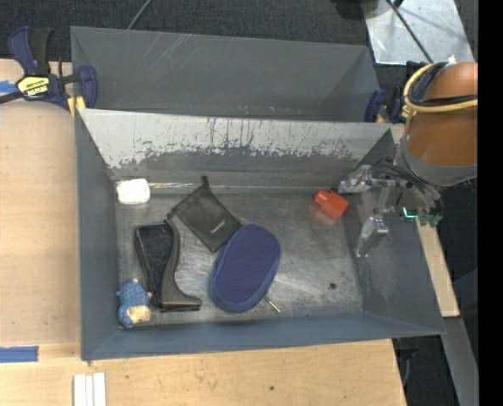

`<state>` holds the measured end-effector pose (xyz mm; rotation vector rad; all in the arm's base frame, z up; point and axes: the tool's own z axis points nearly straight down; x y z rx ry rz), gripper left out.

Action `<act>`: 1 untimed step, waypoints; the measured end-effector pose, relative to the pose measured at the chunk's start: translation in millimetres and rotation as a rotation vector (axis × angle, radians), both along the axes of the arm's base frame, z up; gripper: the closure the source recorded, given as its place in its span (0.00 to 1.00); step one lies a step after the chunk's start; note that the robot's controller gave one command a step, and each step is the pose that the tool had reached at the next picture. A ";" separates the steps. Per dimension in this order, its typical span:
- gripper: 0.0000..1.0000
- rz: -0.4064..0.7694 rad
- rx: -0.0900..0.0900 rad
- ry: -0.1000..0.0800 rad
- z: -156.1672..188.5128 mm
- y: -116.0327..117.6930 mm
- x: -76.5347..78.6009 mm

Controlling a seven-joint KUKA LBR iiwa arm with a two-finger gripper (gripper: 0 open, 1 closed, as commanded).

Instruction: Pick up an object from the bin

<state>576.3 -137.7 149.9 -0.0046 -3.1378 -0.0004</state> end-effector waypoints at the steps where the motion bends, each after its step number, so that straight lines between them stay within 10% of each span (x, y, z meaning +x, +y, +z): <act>1: 0.00 -0.157 0.000 -0.007 -55.0 23.8 35.4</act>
Offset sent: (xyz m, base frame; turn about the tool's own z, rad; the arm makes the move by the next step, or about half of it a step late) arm 0.0348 0.0231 -0.0540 0.1580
